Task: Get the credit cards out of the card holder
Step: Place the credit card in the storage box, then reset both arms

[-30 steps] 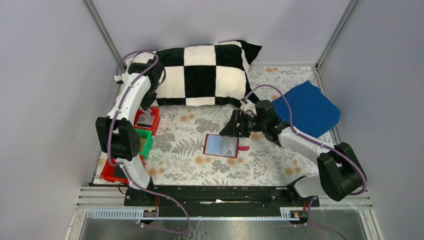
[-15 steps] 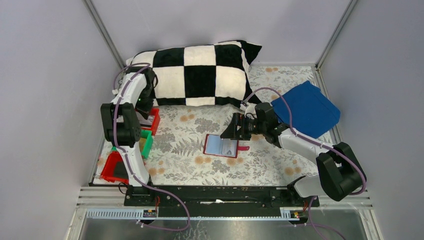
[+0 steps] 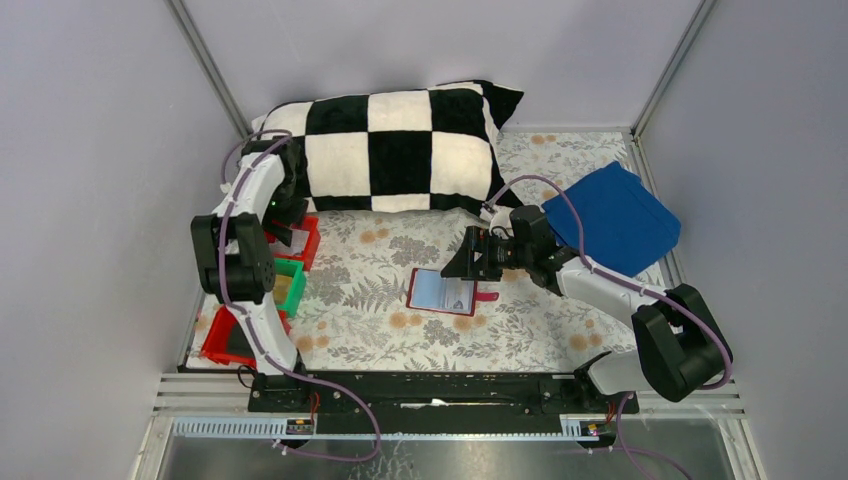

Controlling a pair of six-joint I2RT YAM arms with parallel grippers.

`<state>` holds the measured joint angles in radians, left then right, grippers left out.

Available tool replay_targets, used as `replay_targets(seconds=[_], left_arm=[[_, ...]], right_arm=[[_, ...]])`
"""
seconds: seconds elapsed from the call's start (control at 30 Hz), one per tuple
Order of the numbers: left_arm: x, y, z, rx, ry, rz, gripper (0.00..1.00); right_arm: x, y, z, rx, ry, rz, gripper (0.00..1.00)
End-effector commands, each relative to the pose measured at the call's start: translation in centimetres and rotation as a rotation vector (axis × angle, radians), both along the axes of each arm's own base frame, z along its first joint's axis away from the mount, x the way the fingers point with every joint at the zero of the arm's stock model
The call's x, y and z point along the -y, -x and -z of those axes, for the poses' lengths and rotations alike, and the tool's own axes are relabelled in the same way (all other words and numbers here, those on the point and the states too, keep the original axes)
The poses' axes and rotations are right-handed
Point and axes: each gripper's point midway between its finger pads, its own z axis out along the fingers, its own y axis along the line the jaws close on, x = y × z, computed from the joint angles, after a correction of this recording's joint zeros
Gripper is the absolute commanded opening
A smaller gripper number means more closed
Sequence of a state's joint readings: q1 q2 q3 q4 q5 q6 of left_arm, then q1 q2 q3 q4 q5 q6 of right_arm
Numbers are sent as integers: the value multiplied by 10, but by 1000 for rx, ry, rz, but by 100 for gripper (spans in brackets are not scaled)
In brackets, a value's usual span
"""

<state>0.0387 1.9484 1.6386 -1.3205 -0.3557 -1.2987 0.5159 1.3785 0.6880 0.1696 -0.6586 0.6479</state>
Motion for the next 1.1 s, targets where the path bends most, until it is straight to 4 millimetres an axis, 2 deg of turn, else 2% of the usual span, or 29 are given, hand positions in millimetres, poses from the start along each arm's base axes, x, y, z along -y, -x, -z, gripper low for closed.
replay_targets(seconds=[0.0,0.1,0.23,0.27,0.3,0.4,0.47,0.57,0.67,0.8,0.9,1.0,1.07], left_arm=[[3,-22,-69,278,-16,91,63],[3,-21,-105,403,-73,185,63],[28,-15,-140,594,-104,399,63],[39,-11,-140,631,-92,475,63],[51,-9,-148,696,-77,553,64],[101,8,-167,838,-13,810,69],[133,24,-166,850,25,951,70],[179,52,-149,815,124,1123,71],[221,76,-129,786,232,1251,71],[265,97,-111,779,354,1380,74],[280,103,-104,775,370,1422,78],[280,98,-109,794,324,1438,80],[273,90,-115,813,257,1432,82]], right_arm=[[-1,-3,-3,29,-17,-8,91],[-1,-6,-5,40,-17,0,91],[1,-7,-4,48,1,13,91],[3,-7,-2,46,13,22,91],[6,-8,0,46,29,38,91],[18,-10,9,41,88,108,90],[27,-12,17,26,137,162,88],[37,-11,27,-1,178,215,84],[40,-9,36,-33,187,253,75],[49,-10,44,-59,234,310,71],[66,-16,41,-26,321,366,77],[90,-33,17,85,423,455,83],[110,-47,-9,187,492,528,88]])
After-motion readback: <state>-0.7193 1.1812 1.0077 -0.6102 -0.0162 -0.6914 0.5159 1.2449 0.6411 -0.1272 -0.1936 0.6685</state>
